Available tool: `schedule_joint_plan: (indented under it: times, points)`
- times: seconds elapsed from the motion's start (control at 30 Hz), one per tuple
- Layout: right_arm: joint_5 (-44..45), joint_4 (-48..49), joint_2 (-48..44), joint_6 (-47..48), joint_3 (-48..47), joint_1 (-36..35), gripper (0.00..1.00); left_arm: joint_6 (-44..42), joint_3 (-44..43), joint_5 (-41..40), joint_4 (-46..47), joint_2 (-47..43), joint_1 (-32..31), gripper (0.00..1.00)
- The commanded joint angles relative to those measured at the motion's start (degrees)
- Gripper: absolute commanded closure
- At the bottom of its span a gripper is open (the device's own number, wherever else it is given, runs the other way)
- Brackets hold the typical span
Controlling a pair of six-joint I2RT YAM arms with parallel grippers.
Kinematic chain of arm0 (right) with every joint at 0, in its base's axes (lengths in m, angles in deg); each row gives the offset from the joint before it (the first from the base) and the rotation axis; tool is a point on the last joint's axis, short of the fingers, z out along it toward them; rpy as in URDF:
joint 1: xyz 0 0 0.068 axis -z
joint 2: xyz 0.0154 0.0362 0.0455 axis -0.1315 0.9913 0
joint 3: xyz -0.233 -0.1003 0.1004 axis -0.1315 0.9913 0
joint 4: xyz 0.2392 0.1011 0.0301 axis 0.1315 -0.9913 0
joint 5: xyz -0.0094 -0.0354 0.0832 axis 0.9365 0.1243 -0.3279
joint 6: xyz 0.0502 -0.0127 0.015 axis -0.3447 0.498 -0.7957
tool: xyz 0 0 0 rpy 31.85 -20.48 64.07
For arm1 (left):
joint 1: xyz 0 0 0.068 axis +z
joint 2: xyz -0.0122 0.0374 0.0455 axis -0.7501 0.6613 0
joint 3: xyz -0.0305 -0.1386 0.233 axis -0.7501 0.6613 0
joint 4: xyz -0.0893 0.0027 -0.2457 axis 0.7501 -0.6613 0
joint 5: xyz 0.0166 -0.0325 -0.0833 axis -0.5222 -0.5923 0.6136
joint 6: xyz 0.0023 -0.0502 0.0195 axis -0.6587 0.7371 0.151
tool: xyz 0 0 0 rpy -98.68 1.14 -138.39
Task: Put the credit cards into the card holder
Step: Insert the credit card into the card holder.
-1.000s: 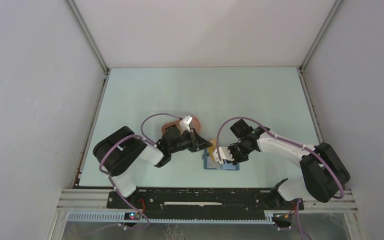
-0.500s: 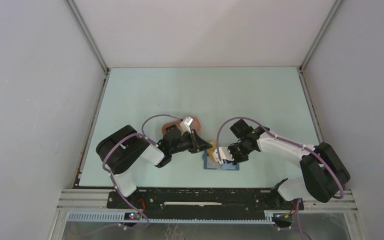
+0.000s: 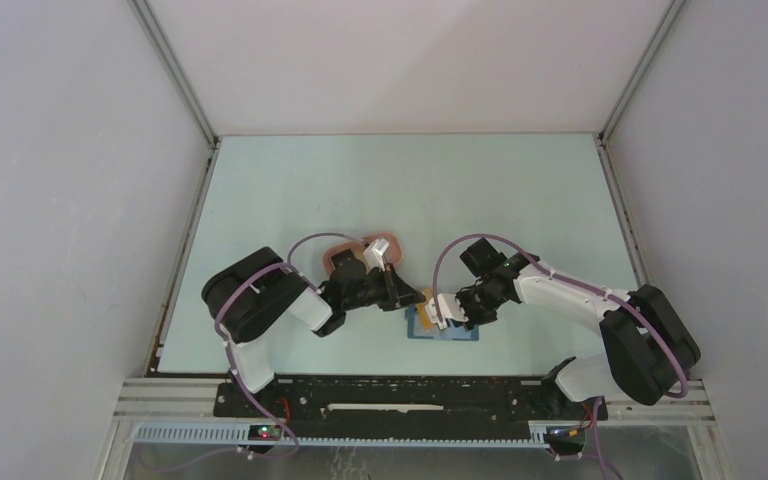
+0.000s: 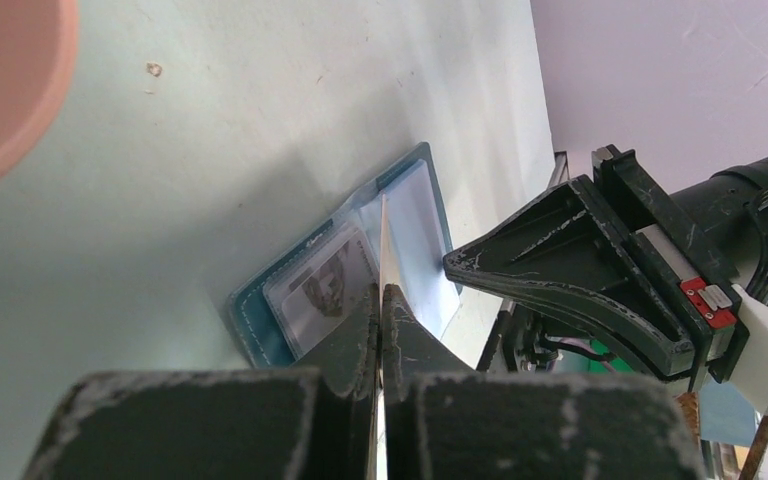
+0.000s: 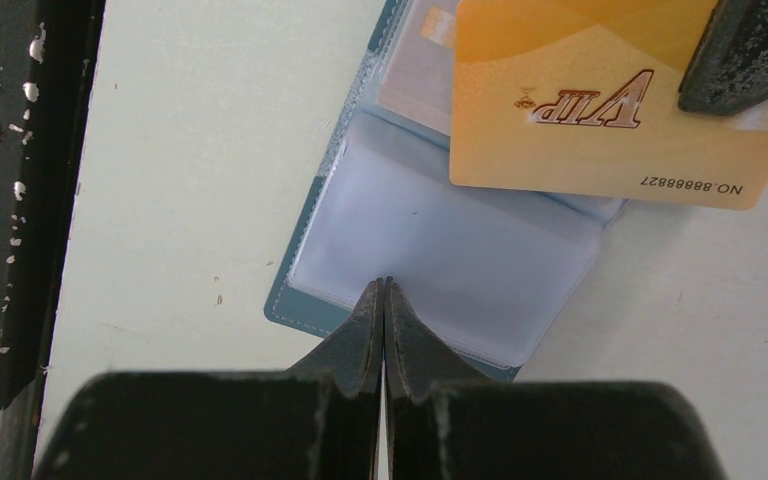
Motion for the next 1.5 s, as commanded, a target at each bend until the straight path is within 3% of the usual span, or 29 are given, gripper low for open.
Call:
schedule_joint_plan:
  times: [0.0,0.57,0.9,1.47]
  points:
    - [0.19,0.48,0.31,-0.44,-0.15,-0.66,0.97,-0.09,-2.90,1.41,2.10,0.83,-0.89,1.00]
    - [0.27,0.94,0.03,-0.87,-0.15,-0.93,0.97,0.90,-4.56,2.11,-0.27,2.78,-3.21,1.00]
    - [0.34,1.12,-0.14,-1.11,-0.14,-1.18,0.96,0.20,-6.29,0.82,-11.83,0.77,-3.36,1.00]
    - [0.92,1.60,-0.31,-1.39,-0.14,-1.85,0.95,0.58,-10.08,4.10,-20.50,2.14,-3.79,1.00]
